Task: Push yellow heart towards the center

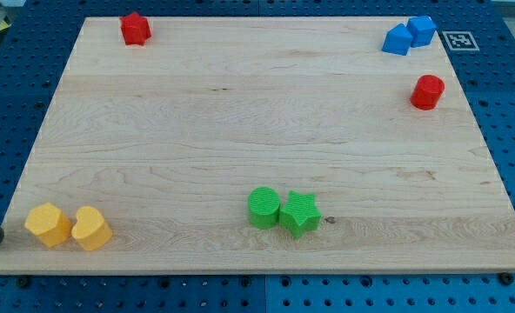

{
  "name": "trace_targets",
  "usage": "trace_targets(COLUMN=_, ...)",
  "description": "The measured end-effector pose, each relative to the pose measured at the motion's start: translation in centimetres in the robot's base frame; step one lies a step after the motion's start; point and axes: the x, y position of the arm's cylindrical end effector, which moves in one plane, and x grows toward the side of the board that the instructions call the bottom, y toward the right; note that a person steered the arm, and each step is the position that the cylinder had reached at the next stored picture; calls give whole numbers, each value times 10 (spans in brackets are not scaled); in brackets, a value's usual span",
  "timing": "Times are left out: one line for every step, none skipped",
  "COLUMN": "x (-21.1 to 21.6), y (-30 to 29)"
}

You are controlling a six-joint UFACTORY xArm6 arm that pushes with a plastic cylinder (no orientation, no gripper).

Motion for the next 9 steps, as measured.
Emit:
trace_targets(x=0, y=0)
trace_targets(x=0, y=16)
trace_targets(x=1, y=60)
trace_targets(x=1, y=101)
trace_targets(x=1, y=124)
trace_targets(x=1, y=143)
trace_targets(x=1, y=151)
trace_targets(x=0, y=147)
trace_targets(x=-18, y=148)
